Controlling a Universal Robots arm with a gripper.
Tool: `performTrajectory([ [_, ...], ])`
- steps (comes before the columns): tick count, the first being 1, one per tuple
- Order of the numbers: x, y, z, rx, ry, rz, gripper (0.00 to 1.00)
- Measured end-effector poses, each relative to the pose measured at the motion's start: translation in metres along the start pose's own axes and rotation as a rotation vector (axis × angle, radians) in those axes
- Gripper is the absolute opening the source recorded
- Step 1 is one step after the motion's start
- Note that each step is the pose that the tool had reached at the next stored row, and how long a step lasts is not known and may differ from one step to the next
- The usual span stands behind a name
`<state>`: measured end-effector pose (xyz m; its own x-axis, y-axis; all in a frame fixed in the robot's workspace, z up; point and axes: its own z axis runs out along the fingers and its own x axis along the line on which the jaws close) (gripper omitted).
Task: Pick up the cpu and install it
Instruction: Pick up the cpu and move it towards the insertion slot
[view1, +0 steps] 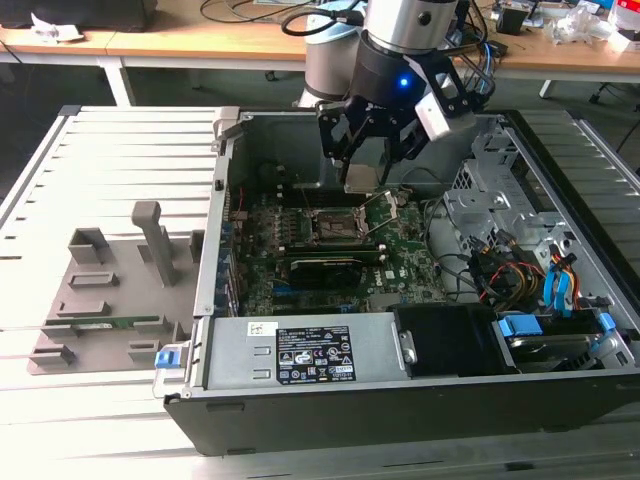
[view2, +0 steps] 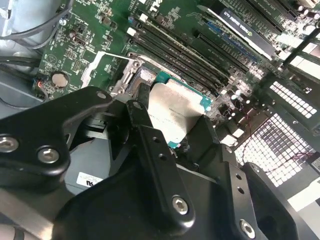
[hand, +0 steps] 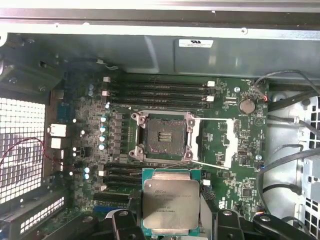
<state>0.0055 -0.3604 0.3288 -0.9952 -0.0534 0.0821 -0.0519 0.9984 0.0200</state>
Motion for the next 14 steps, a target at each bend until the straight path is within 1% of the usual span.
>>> performTrajectory([
  [1,0.0000,0.0000,0.0000,0.0000,0.0000,0.000,0.55],
  [2,0.0001,0.0000,0.0001,0.0000,-0.0015,0.000,0.55],
  [3,0.0001,0.0001,0.0002,0.0006,-0.0123,0.000,0.55],
  [4,0.0000,0.0000,0.0003,0.0018,-0.0354,-0.001,0.55],
  [5,0.0000,0.0000,0.0005,0.0031,-0.0609,-0.001,0.55],
  [6,0.0000,0.0000,0.0007,0.0037,-0.0755,-0.001,0.55],
  [9,0.0012,0.0003,0.0007,0.0046,-0.0757,-0.001,0.55],
  [10,0.0026,0.0025,0.0017,0.0109,-0.0754,-0.001,0.55],
  [11,0.0037,0.0066,0.0029,0.0332,-0.0741,-0.001,0.55],
  [12,0.0042,0.0110,0.0044,0.0422,-0.0737,-0.001,0.55],
  [14,0.0049,0.0181,0.0081,0.0424,-0.0737,-0.004,0.55],
])
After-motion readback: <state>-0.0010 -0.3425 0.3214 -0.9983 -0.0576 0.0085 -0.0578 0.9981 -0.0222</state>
